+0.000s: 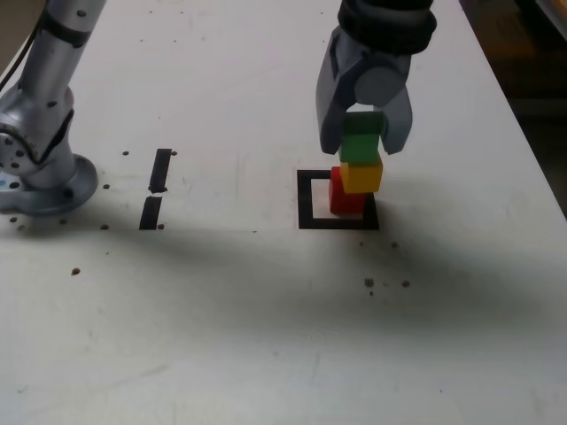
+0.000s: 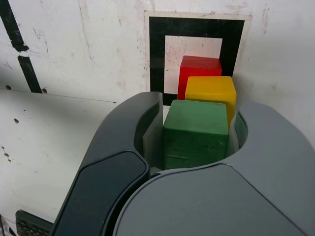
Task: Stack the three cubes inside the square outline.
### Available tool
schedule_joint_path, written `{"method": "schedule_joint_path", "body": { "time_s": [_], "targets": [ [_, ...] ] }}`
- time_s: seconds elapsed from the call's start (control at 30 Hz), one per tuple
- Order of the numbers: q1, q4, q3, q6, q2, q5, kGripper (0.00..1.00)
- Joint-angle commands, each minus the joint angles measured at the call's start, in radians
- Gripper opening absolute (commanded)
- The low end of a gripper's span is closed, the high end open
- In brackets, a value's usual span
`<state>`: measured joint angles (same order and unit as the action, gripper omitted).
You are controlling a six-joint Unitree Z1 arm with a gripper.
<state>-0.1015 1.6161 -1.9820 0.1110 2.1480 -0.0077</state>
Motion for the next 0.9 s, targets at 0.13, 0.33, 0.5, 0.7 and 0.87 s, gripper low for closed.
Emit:
{"method": "schedule_joint_path", "body": {
  "time_s": [0.13, 0.33, 0.5, 0.7, 0.87],
  "targets": [
    [-0.004, 0.009, -0.009, 0.001, 0.010, -0.002, 0.22],
    [-0.004, 0.008, -0.010, 0.001, 0.017, 0.001, 0.34],
    [-0.004, 0.007, -0.009, 0.001, 0.019, -0.003, 0.74],
    [-0.004, 0.012, -0.020, 0.007, 0.002, -0.003, 0.99],
    [-0.004, 0.016, -0.022, 0.007, -0.021, 0.000, 1.00]
  ]
}}
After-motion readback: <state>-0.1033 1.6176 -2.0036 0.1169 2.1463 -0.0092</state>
